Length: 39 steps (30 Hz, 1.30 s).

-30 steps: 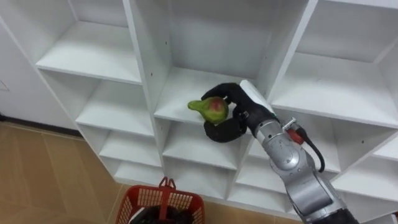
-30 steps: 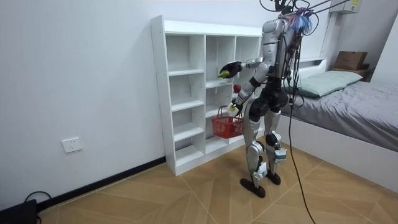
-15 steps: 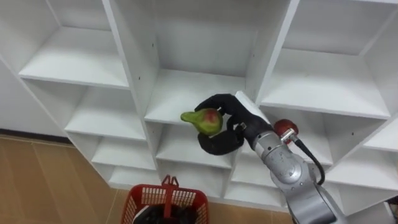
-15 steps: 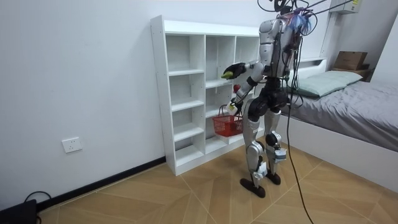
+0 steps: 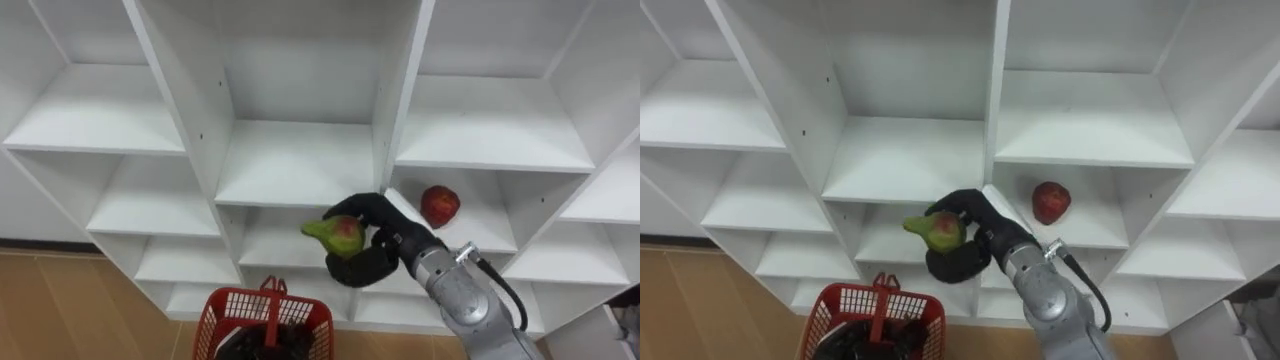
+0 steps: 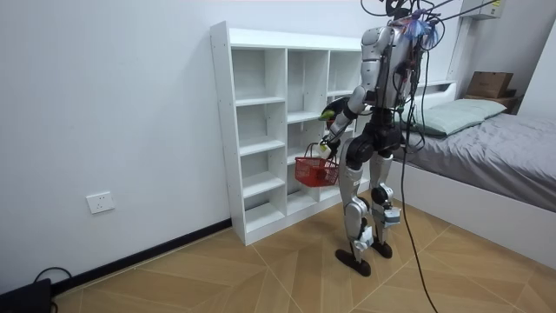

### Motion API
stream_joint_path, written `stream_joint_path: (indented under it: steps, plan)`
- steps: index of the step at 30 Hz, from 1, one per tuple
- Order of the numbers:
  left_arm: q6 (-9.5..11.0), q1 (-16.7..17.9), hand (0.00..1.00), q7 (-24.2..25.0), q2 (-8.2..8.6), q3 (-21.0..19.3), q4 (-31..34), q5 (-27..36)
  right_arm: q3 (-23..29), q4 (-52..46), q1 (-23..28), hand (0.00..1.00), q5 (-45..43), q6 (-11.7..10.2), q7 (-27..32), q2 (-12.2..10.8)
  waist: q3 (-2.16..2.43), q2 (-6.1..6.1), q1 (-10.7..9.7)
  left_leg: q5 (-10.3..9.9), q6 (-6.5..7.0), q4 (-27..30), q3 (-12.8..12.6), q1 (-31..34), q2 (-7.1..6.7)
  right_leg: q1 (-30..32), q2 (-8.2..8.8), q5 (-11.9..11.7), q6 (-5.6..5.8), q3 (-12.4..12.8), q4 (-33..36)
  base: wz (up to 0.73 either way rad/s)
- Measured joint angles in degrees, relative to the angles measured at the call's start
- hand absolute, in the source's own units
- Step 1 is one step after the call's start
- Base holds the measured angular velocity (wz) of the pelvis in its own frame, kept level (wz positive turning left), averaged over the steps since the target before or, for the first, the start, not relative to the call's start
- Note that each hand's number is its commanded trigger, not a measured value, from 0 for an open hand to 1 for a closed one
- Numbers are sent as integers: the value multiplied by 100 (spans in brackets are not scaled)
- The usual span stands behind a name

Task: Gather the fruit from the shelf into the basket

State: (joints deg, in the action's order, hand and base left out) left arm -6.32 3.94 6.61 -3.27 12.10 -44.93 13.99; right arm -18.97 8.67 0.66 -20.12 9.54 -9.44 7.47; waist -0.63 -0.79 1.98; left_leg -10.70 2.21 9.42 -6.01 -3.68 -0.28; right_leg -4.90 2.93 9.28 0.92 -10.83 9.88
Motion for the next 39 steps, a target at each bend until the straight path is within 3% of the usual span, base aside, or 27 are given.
stream_joint_path:
  steps: [4, 20, 25, 30, 35, 39]
  plan:
    - [0, 0, 100, -19, -9, 15, 1, -3, 4, 28, 256, 100, -16, 0, 5, 77, -30, -53, -9, 0, 0, 15, 0, 28, 0, 35, -2, 0, 0, -2, -3, 0]
    - [-3, 0, 100, -97, -37, -10, 5, -8, -4, 948, 359, 100, -17, 5, 103, 92, -4, -98, 0, 0, 0, 17, -1, 90, -3, 91, -2, 0, 0, -17, -9, 0]
    - [-2, -8, 100, -97, -26, 5, 60, -9, -2, 1294, 371, 100, -61, 1, 114, 42, 50, -106, 27, 0, -1, 23, 1, 98, -2, 97, -3, 0, 0, -11, -8, 0]
    - [1, -19, 100, -101, -38, 10, 161, -9, -5, 1555, 370, 100, -65, -3, 106, -53, 59, -86, 24, 0, -1, 21, 0, 94, -3, 100, -3, 0, 0, -1, -8, 0]
    - [3, -18, 100, -101, -52, 70, 161, -10, -7, 1753, 351, 100, -63, -18, 109, -53, 47, -73, 24, 0, 0, 19, 0, 95, -1, 102, -4, 0, 0, -2, -8, 0]
    - [5, -18, 100, -98, -47, 182, 161, -10, -10, 2016, 327, 100, -64, -18, 85, -55, 8, -70, 57, 0, 0, 15, 0, 100, -4, 110, -4, 0, 0, -1, -9, 0]
